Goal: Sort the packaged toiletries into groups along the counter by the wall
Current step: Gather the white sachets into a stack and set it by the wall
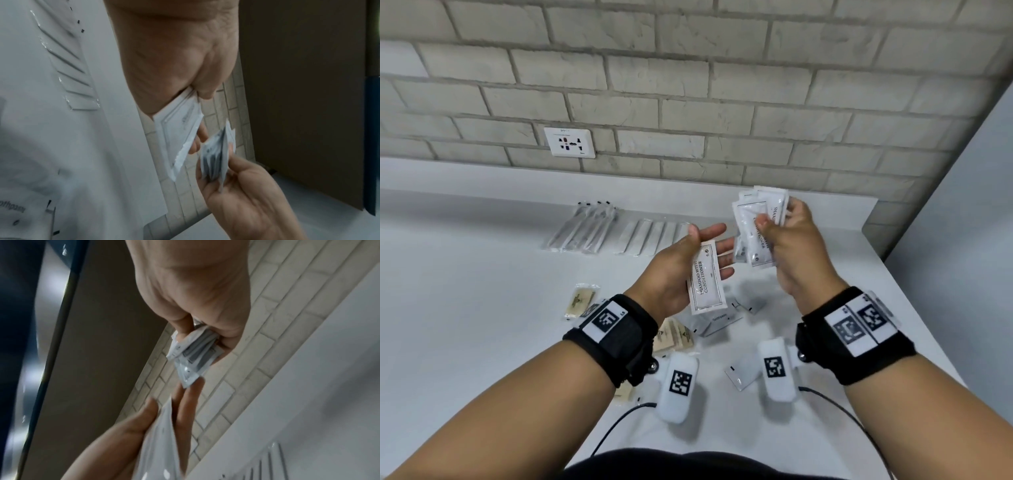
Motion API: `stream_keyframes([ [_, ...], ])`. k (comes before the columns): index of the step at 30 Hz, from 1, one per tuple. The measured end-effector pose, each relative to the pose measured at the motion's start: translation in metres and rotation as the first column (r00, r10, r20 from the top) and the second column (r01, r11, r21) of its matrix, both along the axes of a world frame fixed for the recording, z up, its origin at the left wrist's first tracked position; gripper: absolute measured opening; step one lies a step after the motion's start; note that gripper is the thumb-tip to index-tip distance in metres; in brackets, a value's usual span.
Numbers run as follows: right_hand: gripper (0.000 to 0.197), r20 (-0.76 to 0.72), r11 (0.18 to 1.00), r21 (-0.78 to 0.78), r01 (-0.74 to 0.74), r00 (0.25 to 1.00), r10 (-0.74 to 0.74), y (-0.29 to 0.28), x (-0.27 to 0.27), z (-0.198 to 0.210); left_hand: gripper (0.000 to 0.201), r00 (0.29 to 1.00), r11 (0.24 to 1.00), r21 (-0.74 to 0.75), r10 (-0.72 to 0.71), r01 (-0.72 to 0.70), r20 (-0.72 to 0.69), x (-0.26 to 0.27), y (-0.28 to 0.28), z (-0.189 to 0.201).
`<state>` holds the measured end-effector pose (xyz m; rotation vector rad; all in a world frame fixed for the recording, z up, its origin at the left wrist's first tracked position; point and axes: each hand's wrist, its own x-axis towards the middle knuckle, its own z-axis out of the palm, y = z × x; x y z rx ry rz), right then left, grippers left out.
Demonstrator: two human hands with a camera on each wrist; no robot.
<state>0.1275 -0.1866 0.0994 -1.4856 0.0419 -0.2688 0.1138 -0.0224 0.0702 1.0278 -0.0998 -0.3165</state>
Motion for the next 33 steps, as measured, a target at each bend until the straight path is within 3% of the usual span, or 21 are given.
stream_keyframes([
  [7, 0.016, -0.004, 0.972, 0.105, -0.21, 0.977, 0.211, -0.024, -0.005, 0.027, 0.059, 1.0, 0.997, -0.079, -0.018, 0.018, 0.007, 0.003, 0.01, 0.004],
  [13, 0.019, -0.264, 0.88, -0.056, -0.472, 0.857, 0.443, -0.002, -0.02, 0.009, 0.058, 0.999, 0.993, -0.118, -0.029, 0.032, 0.025, 0.008, 0.0, 0.014],
  [17, 0.019, -0.227, 0.93, -0.052, -0.364, 0.911, 0.344, 0.014, -0.021, -0.011, 0.044, 0.996, 0.989, -0.115, -0.094, 0.094, 0.004, 0.006, -0.002, 0.013],
  [21, 0.02, -0.226, 0.983, 0.073, -0.165, 0.958, 0.178, 0.005, -0.011, -0.02, 0.021, 0.989, 0.98, 0.144, -0.142, 0.135, 0.038, -0.004, 0.003, -0.004],
  [25, 0.015, -0.185, 0.964, -0.236, -0.122, 0.98, 0.078, -0.008, -0.01, -0.028, 0.027, 0.992, 0.929, 0.37, -0.037, -0.009, 0.117, -0.003, 0.013, -0.013],
  [27, 0.011, -0.133, 0.953, -0.289, -0.085, 0.99, 0.048, -0.019, -0.008, -0.019, 0.022, 0.986, 0.849, 0.524, -0.03, -0.06, 0.162, -0.001, 0.024, -0.007],
  [29, 0.01, -0.112, 0.933, -0.311, -0.18, 0.982, 0.152, -0.03, -0.006, -0.004, 0.008, 0.972, 0.736, 0.675, -0.113, -0.056, 0.204, 0.003, 0.034, 0.003],
  [31, 0.009, -0.152, 0.865, -0.342, -0.367, 0.93, 0.334, -0.032, -0.009, 0.012, 0.021, 0.957, 0.655, 0.754, -0.186, -0.048, 0.223, 0.007, 0.035, 0.014],
  [33, 0.015, -0.247, 0.787, -0.369, -0.494, 0.869, 0.429, -0.023, -0.01, 0.017, 0.035, 0.966, 0.713, 0.701, -0.181, -0.002, 0.187, 0.01, 0.028, 0.023],
])
